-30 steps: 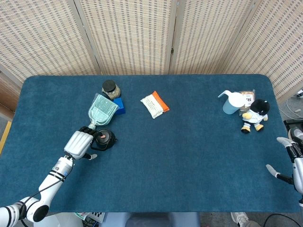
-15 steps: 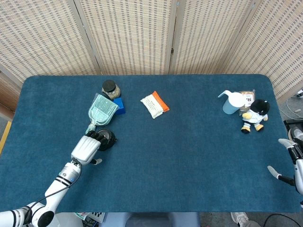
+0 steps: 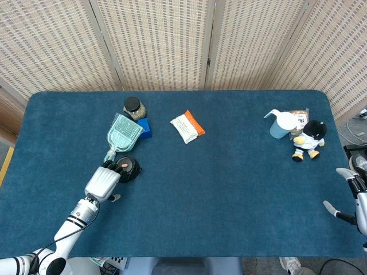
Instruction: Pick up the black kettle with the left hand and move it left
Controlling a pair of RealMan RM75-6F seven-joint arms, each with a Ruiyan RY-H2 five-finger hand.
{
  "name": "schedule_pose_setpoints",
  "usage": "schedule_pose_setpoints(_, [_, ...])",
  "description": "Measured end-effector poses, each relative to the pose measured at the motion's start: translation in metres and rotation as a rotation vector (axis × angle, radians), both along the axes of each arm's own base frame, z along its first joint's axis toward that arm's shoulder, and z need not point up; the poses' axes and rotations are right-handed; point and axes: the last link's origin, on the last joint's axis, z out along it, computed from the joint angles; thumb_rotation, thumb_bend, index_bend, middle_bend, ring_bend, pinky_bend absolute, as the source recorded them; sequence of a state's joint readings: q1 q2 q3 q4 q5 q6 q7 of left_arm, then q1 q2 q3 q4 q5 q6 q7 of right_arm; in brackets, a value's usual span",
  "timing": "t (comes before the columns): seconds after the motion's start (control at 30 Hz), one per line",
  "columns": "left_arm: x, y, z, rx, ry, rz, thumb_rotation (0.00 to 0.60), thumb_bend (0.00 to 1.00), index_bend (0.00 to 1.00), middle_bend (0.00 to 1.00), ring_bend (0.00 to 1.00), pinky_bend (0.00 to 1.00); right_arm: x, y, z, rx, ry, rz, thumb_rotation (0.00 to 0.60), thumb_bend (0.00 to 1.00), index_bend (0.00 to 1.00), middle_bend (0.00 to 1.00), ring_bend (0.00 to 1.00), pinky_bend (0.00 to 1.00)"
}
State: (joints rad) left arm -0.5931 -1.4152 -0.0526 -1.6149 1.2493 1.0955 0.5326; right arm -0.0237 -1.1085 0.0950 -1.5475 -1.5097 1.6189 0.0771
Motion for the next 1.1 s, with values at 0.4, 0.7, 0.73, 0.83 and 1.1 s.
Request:
schedule_pose_setpoints(0.4, [-0.002,0.000,-0.005,-0.015,-0.002,0.008,0.600,0.10,0.46,0.45,0.33,0.16,0.000,0.002,0.000,-0.001,0.000,-0.007,0.600,0.15,0.22,0.25,0.12,0.16])
schedule_pose_setpoints(0.7, [-0.005,-0.003,-0.006,-0.023,-0.009,0.023,0.600,0.10,0.46,0.47,0.36,0.16,0.001,0.002,0.000,0.000,0.000,-0.004,0.600,0.15,0.22,0.25,0.12,0.16])
schedule_pose_setpoints(0.73, [-0.005,-0.003,-0.007,-0.025,-0.010,0.024,0.600,0.10,0.46,0.47,0.36,0.16,0.001,0.002,0.000,0.000,0.000,-0.003,0.600,0.15,0.22,0.25,0.12,0.16])
schedule_pose_setpoints(0.83, [-0.006,-0.004,-0.008,-0.028,-0.011,0.026,0.600,0.10,0.47,0.47,0.36,0.16,0.002,0.002,0.000,0.001,0.000,-0.004,0.600,0.15,0.22,0.25,0.12,0.16])
schedule_pose_setpoints(1.1, [-0.009,-0.006,-0.011,-0.037,-0.008,0.037,0.600,0.10,0.48,0.48,0.36,0.16,0.002,0.002,-0.001,0.004,0.000,-0.007,0.600,0.15,0.22,0.25,0.12,0.16])
